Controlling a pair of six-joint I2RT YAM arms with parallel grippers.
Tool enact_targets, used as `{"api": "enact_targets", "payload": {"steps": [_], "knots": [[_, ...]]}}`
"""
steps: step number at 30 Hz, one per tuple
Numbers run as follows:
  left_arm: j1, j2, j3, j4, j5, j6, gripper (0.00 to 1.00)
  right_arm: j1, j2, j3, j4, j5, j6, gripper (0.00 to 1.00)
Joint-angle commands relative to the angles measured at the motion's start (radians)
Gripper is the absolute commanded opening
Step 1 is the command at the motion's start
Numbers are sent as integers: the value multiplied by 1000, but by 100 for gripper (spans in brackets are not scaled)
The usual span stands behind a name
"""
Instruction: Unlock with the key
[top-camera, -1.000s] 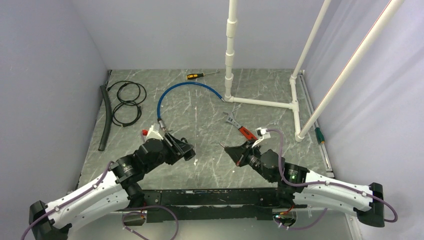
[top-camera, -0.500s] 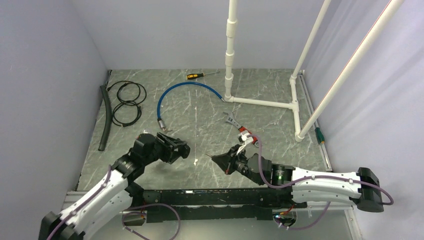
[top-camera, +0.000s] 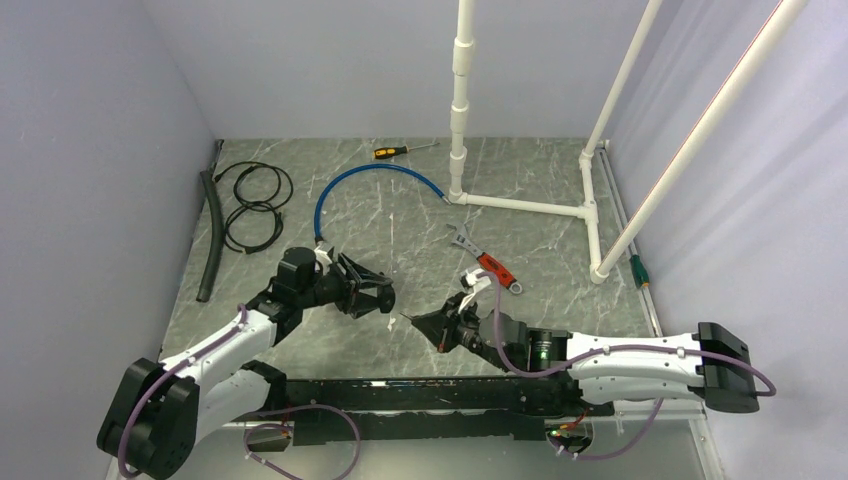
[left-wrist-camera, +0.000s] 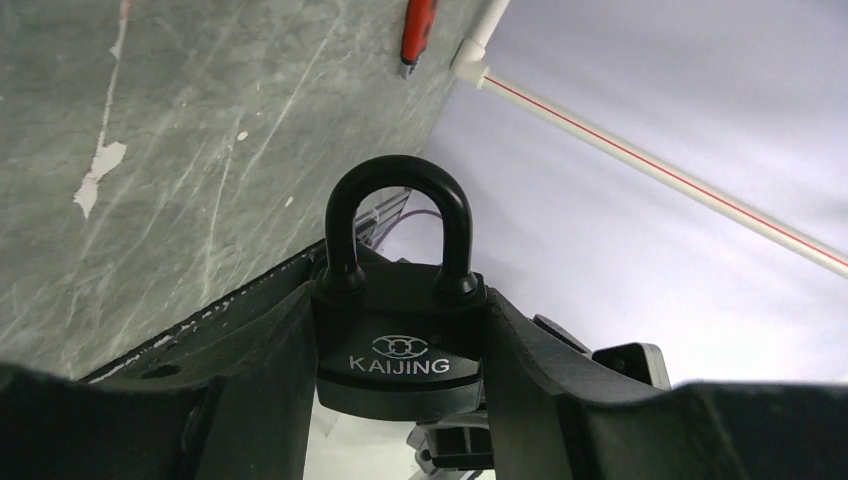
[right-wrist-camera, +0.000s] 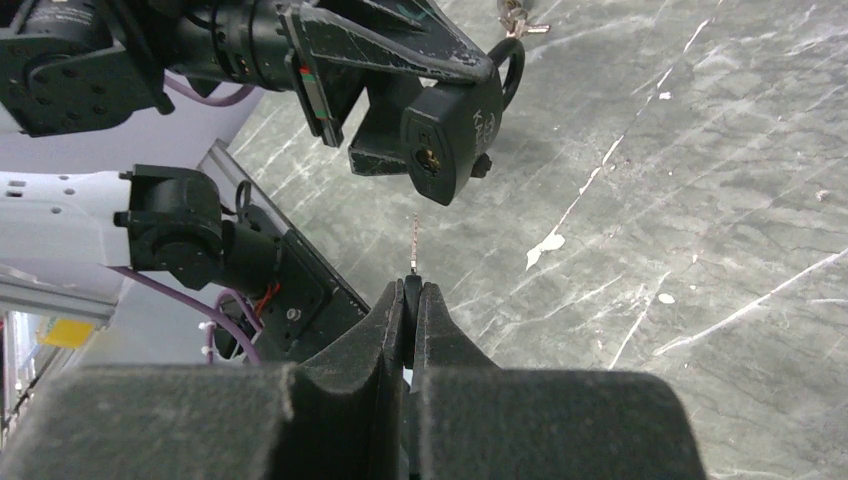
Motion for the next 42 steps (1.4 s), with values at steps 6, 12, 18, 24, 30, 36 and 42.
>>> {"api": "enact_targets", "payload": {"steps": [6,12,18,24,30,36,42], "knots": [[2,-41,53,107,93,37,0,15,83,91,108,3,-24,0],[2,-81,58,66,80,63,0,22,101,100,117,16,-29,0],[2,-81,46,81,81,62,0,25,111,103,115,37,-24,0],[2,-83,43,79,70,61,0,25,128,120,109,60,-25,0],[1,-108,55,31,49,84,0,25,160,153,79,100,-11,0],[2,-147,64,-43,14,116,0,27,178,172,58,69,-66,0],[2,-184,106,-213,-35,150,0,43,155,210,-49,32,-281,0]]}}
